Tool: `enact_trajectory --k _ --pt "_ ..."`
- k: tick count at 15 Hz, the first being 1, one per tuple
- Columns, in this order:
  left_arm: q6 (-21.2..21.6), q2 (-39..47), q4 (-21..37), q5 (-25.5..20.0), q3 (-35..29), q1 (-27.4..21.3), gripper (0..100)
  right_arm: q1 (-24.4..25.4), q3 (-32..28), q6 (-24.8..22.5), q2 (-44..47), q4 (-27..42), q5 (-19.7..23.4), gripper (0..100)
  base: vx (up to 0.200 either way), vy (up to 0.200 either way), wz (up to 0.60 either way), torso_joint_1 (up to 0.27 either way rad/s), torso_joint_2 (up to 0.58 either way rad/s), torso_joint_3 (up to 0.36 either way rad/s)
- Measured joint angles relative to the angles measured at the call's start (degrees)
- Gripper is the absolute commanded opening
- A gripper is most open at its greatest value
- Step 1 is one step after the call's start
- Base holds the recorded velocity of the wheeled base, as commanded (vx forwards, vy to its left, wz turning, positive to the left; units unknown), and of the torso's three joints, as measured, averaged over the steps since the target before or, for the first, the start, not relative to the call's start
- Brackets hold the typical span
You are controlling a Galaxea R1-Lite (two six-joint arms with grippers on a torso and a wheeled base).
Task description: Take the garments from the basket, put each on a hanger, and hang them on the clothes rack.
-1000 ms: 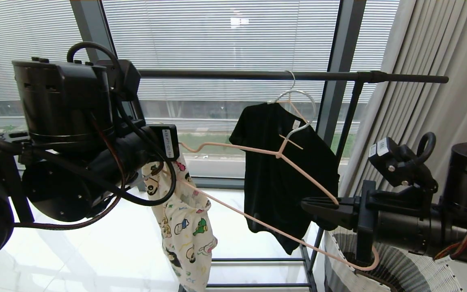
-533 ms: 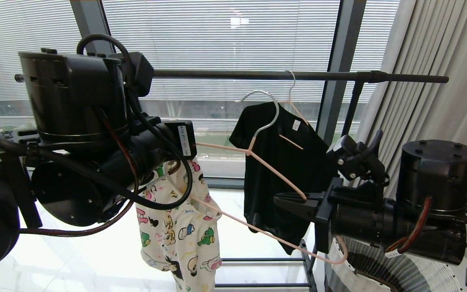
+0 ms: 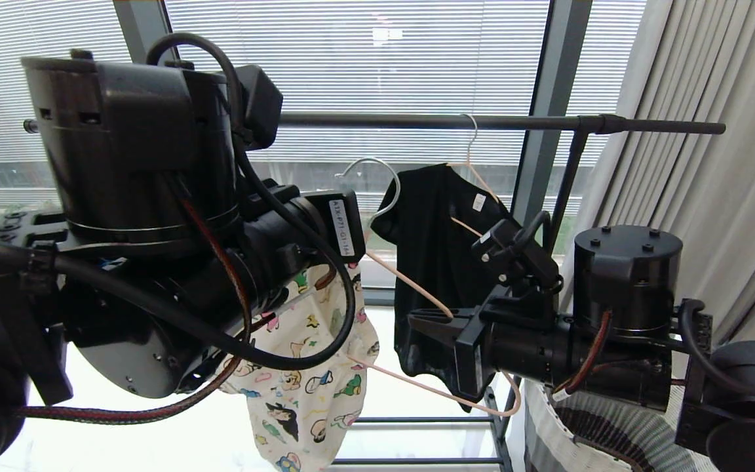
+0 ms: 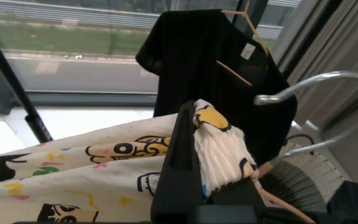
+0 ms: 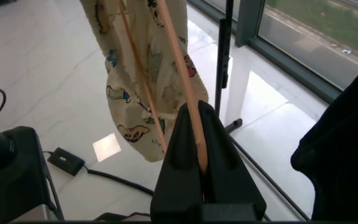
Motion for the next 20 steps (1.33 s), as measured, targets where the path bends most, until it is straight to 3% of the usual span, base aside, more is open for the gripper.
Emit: enact_trajectory --k 7,10,11,16,20 --pt "-0.28 0.10 0.02 0.66 -0.39 -1.16 0 0.88 0.20 1.78 1.65 -3.06 -8.05 0 0.000 0.000 0.00 0.000 0.00 0.000" --pt "-0.15 -0.23 -0.02 2.24 0.49 -1.16 0 0.84 0.29 1.88 1.60 -5.41 -9.52 0 0.000 0.000 0.00 0.000 0.00 0.000" --pt "-0.13 -0.34 0.00 2.39 0.77 -1.19 100 0.84 0.30 1.80 1.51 -5.91 -10.18 0 0.000 0.000 0.00 0.000 0.00 0.000" --pt "2.29 -2.49 0.00 2.36 1.12 -1.24 100 0.71 0.40 0.65 -0.41 -6.49 -11.81 0 0.000 0.000 0.00 0.000 0.00 0.000" --pt "9.58 -6.68 1.56 2.35 3.52 -1.11 100 -0.30 0.44 -2.02 -2.51 -6.68 -11.76 0 0.000 0.000 0.00 0.000 0.00 0.000"
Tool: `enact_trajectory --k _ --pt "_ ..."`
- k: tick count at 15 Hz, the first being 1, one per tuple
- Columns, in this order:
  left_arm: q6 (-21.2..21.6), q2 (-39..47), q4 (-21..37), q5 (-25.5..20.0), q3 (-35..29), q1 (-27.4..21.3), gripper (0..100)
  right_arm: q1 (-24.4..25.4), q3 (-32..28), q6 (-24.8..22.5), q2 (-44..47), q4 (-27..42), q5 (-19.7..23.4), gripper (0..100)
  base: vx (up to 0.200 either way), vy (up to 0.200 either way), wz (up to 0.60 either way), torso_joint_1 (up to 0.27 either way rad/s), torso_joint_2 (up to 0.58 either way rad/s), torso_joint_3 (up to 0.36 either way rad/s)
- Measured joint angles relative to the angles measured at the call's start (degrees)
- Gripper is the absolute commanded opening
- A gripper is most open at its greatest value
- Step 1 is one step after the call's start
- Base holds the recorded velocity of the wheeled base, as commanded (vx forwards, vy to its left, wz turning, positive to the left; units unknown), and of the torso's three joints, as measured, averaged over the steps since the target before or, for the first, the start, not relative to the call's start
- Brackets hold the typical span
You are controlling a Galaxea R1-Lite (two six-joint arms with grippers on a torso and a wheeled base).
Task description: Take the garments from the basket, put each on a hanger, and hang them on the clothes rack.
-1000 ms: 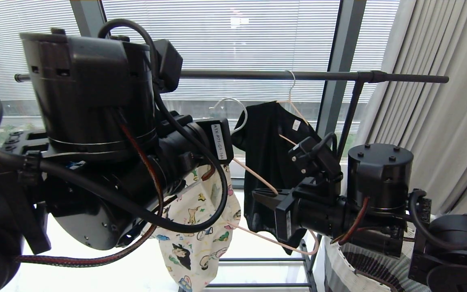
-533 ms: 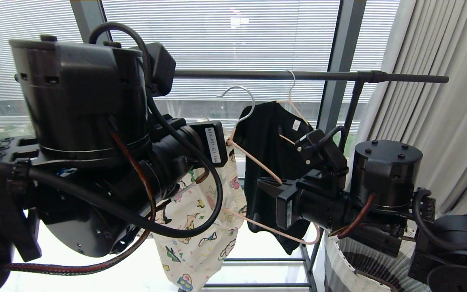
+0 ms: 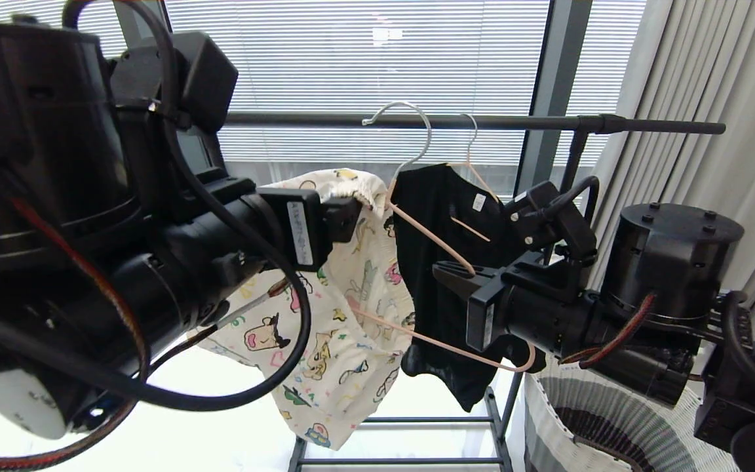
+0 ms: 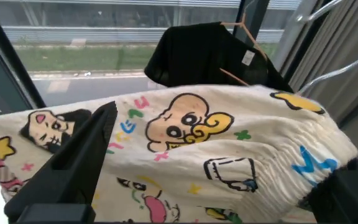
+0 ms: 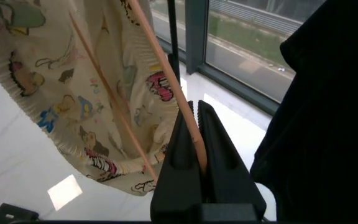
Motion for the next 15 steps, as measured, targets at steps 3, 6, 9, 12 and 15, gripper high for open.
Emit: enact_trajectory --k 3,6,9,12,15 --pt "7.07 -3.88 4.41 0.00 2.97 0.30 100 -0.44 -0.02 -0.12 -0.68 -0.02 -0.02 0 0.000 0.000 0.00 0.000 0.00 0.000" --pt "8.72 -5.53 5.32 -0.29 3.34 0.35 100 -0.48 -0.04 -0.22 -1.10 -0.05 -0.05 0 0.000 0.000 0.00 0.000 0.00 0.000" --pt "8.63 -5.34 5.39 -1.78 1.13 -1.85 100 -0.34 0.13 -1.84 -1.66 -0.05 -0.02 0 0.000 0.000 0.00 0.000 0.00 0.000" --pt "7.97 -2.47 5.10 -2.21 -3.89 -4.19 100 0.44 1.44 -2.52 -2.18 -0.05 -0.05 0 0.000 0.000 0.00 0.000 0.00 0.000" --pt "8.06 -1.32 5.12 -2.56 -4.17 -6.06 100 0.35 2.43 -2.55 -2.90 -0.05 -0.05 0 0.000 0.000 0.00 0.000 0.00 0.000"
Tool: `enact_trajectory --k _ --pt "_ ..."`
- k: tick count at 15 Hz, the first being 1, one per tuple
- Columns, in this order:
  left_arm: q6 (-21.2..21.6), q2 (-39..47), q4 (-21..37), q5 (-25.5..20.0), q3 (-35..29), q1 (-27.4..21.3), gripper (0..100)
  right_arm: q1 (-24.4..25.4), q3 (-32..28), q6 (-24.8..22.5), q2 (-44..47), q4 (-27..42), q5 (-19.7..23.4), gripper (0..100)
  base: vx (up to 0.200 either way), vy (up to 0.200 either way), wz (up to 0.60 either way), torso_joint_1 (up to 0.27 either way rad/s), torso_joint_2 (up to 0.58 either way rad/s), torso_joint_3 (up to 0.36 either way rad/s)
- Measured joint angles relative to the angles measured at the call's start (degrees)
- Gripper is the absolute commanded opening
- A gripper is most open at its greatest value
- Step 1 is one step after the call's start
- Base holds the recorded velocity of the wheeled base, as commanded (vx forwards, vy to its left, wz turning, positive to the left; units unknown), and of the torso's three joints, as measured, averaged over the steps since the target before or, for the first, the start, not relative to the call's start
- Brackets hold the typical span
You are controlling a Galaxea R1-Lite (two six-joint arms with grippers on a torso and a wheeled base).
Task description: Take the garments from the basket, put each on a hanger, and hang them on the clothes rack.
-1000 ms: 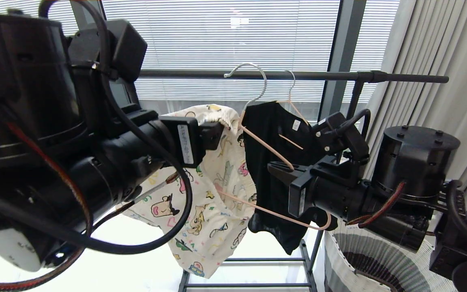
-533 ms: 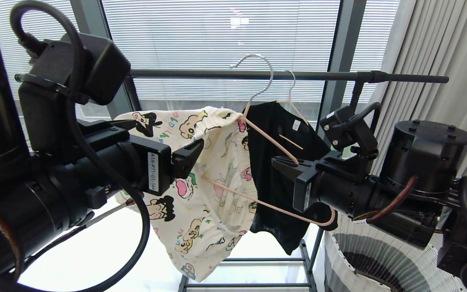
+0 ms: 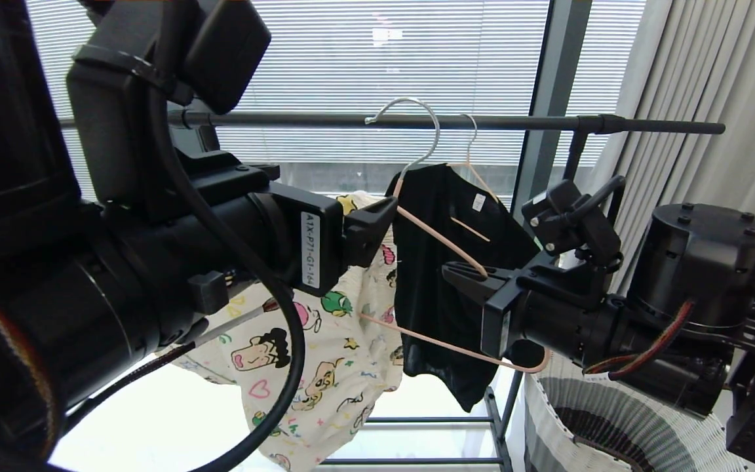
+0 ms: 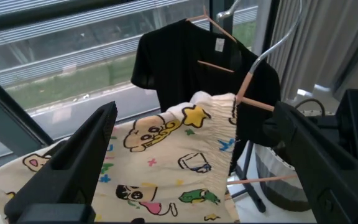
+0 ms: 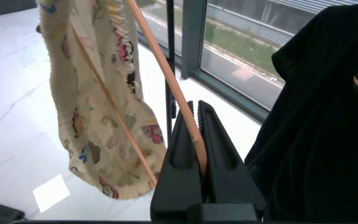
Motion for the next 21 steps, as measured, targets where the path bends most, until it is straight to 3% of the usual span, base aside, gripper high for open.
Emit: enact_trajectory --k 4,8,12,15,21 --pt "1.84 -3.50 0.06 -3.38 4.00 2.39 100 -1.46 4.08 -1.87 -2.08 -0.13 0.40 0 0.000 0.000 0.00 0.000 0.00 0.000" --pt "6.40 -12.65 0.13 -19.99 13.92 7.39 100 -3.00 14.53 -6.10 -7.79 -1.15 5.30 0 0.000 0.000 0.00 0.000 0.00 0.000" --pt "8.08 -17.20 0.17 -32.68 22.44 8.81 100 -3.33 19.93 -13.40 -12.34 -1.39 9.61 0 0.000 0.000 0.00 0.000 0.00 0.000" --pt "8.87 -16.26 0.17 -34.29 26.49 6.97 100 -3.19 22.44 -18.49 -14.06 -1.34 12.29 0 0.000 0.000 0.00 0.000 0.00 0.000" --pt "8.97 -10.29 0.06 -33.28 29.25 3.39 100 0.77 23.06 -19.48 -15.07 -1.32 12.20 0 0.000 0.000 0.00 0.000 0.00 0.000"
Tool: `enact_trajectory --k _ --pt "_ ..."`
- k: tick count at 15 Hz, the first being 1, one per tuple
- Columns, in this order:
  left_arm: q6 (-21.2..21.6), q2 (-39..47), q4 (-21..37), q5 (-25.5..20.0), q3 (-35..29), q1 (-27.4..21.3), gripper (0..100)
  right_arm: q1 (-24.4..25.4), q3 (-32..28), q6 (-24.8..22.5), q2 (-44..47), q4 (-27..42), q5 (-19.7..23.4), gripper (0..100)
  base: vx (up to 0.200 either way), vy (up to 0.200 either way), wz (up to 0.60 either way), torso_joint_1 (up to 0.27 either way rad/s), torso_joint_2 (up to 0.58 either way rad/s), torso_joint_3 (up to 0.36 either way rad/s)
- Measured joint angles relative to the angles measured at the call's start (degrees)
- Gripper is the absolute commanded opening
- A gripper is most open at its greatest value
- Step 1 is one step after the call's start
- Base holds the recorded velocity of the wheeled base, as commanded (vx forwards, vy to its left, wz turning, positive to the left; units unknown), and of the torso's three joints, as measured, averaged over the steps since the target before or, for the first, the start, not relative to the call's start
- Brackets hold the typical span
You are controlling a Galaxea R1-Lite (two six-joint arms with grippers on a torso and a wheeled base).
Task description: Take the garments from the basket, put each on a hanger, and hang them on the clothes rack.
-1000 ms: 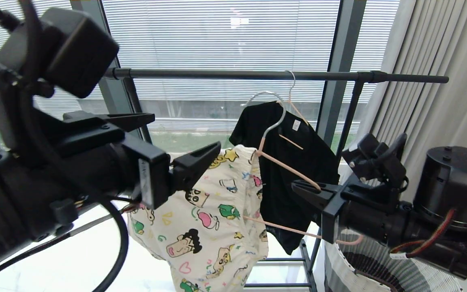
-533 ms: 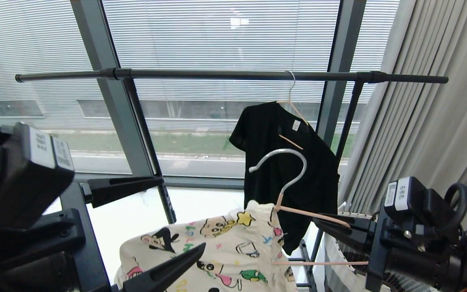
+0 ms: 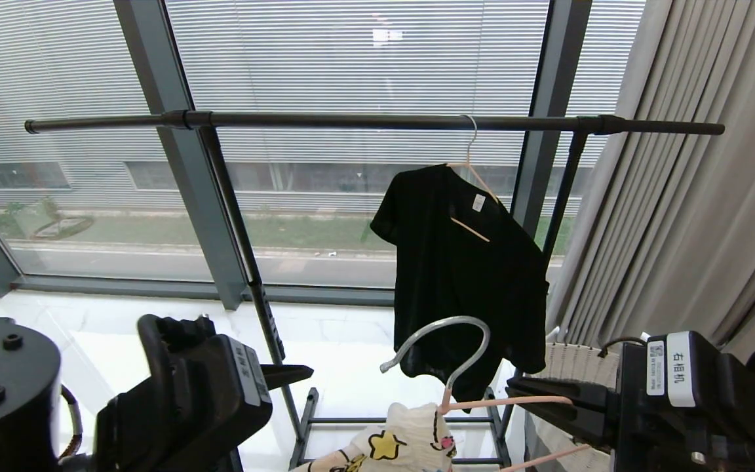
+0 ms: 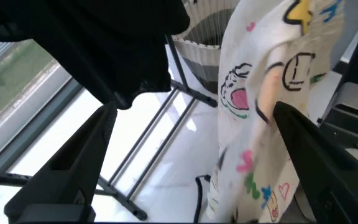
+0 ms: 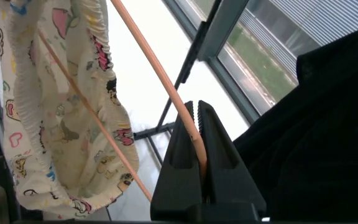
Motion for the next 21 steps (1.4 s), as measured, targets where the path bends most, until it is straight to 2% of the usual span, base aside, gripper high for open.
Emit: enact_trajectory --k 5,6,15,16,21 --pt "0.12 3.12 -0.02 3.30 0.01 -0.48 100 3.62 -0.05 -0.05 -0.09 0.11 -0.52 0 0.000 0.000 0.00 0.000 0.00 0.000" --pt "0.12 3.25 0.00 3.33 0.01 -0.66 0 4.00 -0.07 -0.05 -0.09 0.13 -0.60 0 0.000 0.000 0.00 0.000 0.00 0.000" --pt "1.97 3.69 -0.02 3.22 0.06 -1.63 0 4.78 -0.02 -0.05 -0.37 0.00 -0.66 0 0.000 0.000 0.00 0.000 0.00 0.000" --pt "1.97 3.72 -0.06 3.22 0.06 -1.60 0 4.78 -0.02 -0.05 -0.39 0.04 -0.66 100 0.000 0.000 0.00 0.000 0.00 0.000" --pt "1.89 3.67 -0.28 3.24 0.12 -1.57 0 4.78 0.01 0.00 -0.50 0.11 -1.18 100 0.000 0.000 0.00 0.000 0.00 0.000"
